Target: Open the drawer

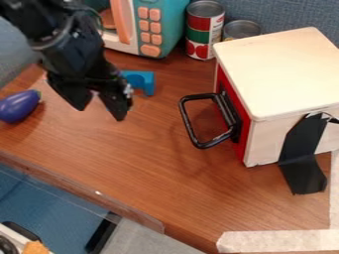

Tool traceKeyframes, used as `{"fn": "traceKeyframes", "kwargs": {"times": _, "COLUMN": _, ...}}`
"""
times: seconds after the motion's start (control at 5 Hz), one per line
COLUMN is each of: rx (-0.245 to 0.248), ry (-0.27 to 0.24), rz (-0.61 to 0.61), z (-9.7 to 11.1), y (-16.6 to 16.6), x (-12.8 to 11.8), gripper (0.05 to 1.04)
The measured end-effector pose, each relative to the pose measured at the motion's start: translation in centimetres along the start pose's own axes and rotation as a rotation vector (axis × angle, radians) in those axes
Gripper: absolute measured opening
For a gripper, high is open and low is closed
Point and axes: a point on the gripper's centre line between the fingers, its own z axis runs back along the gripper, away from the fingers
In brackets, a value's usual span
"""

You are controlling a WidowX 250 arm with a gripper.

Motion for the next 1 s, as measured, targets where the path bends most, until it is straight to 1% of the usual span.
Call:
{"fn": "traceKeyframes", "kwargs": {"times": 0.2, "rx": -0.018, "ry": -0.037, "rz": 0.106, "z": -1.5, "y": -1.1, "x": 1.0, "gripper": 1.001}}
{"fn": "traceKeyframes", "kwargs": {"times": 0.4, "rx": -0.056, "ry": -0.046, "rz": 0.187, "z": -2.9, "y": -2.4, "x": 1.8, "gripper": 1.001}}
{"fn": "traceKeyframes", "kwargs": {"times": 0.6, "rx": -0.07, "ry": -0.037, "rz": 0.251, "z": -4.7, "y": -3.4, "x": 2.2, "gripper": 1.001}}
{"fn": "traceKeyframes", "kwargs": {"times": 0.8, "rx": -0.058, "ry": -0.048, "rz": 0.291, "z": -6.2, "y": -4.2, "x": 2.8, "gripper": 1.001}}
{"fn": "traceKeyframes", "kwargs": {"times": 1.0, "rx": -0.06, "ry": -0.062, "rz": 0.361, "z": -7.6, "y": -4.4, "x": 3.4, "gripper": 1.001}}
